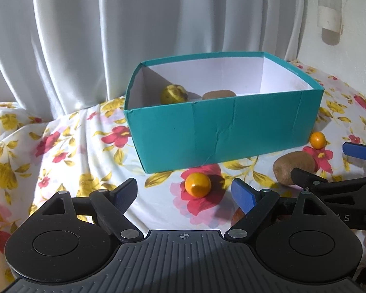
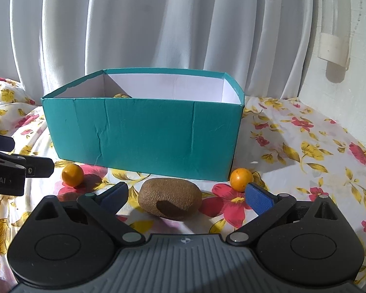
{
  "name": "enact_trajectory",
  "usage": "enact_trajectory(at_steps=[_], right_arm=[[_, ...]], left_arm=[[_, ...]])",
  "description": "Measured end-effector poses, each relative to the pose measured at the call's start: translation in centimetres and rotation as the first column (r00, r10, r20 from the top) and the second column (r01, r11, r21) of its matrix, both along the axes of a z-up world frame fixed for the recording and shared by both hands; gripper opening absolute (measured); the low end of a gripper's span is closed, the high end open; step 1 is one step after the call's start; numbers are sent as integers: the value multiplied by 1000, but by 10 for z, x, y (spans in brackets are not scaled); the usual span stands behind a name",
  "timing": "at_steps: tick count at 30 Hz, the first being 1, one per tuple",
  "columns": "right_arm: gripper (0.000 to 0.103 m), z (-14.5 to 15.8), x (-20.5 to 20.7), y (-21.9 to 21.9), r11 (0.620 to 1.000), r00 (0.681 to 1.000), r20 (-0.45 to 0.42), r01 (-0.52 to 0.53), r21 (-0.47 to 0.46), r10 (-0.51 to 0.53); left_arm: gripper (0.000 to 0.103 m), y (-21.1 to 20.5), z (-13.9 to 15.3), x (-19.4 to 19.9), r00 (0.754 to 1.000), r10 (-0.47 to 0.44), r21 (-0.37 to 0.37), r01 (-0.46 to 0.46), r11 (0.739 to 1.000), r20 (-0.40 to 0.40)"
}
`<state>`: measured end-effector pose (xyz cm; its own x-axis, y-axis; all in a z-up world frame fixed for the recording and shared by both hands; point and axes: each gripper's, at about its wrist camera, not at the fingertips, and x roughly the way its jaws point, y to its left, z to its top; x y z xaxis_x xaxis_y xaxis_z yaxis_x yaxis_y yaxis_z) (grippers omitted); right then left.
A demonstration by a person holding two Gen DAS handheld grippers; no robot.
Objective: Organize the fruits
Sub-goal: 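Withdraw both open tools from the box toward the remaining fruits, then grasp a small orange with the left tool while the right tool grasps another kiwi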
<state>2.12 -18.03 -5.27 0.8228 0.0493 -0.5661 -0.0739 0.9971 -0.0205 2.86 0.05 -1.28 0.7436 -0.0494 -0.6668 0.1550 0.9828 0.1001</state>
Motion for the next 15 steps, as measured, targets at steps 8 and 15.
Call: enact_trajectory(at_steps=[8, 15], right_arm=[[100, -3, 6, 4, 1000, 1000, -18, -10, -2, 10], [99, -6, 12, 5, 1000, 999, -34, -17, -1, 17]], left_arm=[[89, 1, -3, 3, 1000, 6, -2, -6, 1000, -13], [88, 2, -8, 8, 1000, 0, 4, 0, 1000, -28]])
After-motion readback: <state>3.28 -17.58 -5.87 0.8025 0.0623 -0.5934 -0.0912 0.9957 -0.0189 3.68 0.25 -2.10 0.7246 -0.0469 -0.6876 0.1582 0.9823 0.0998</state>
